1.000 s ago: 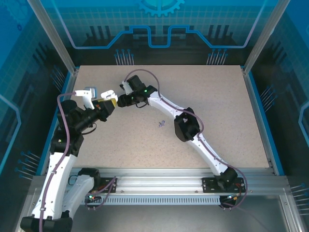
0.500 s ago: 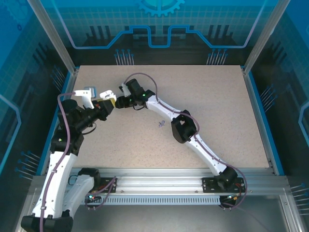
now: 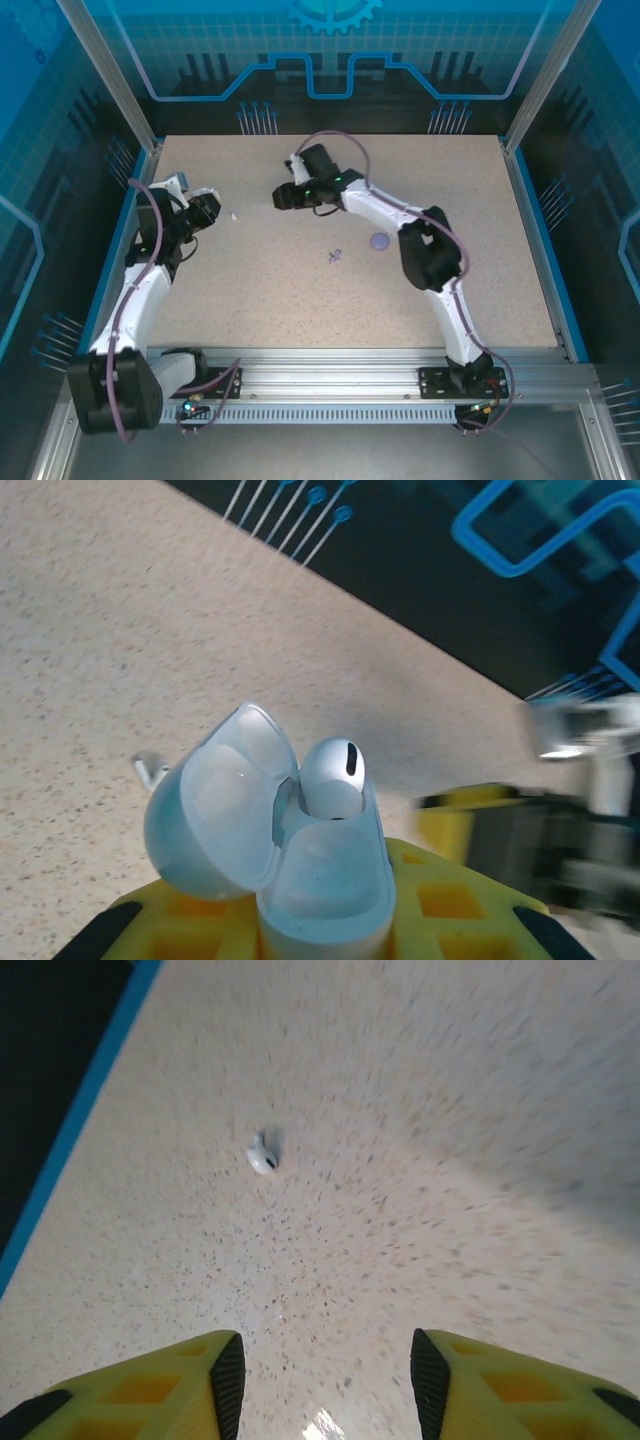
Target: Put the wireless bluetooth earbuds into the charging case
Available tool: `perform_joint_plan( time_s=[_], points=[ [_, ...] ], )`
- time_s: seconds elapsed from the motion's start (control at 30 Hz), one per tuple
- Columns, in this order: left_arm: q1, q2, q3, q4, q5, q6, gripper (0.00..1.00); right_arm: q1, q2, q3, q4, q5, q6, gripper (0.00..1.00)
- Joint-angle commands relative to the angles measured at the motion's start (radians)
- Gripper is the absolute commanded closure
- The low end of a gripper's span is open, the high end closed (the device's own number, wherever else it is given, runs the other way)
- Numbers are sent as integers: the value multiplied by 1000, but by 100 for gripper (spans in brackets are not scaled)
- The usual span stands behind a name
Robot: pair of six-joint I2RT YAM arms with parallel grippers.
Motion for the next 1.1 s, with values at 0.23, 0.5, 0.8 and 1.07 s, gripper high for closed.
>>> perform_joint_plan(
  time_s=[0.23,0.5,0.8,1.07],
  points=[
    [22,258,-62,367,-9,72,90,-39,-275,-233,50,26,-79,48],
    [27,427,7,335,-77,52,92,-57,-422,-314,72,17,-83,47],
    [25,476,94,183,-166,-53,92,-64,-503,-360,80,23,-91,46],
    [-19,548,100,191,-219,-224,92,-72,-542,-395,95,12,-90,46]
  ],
)
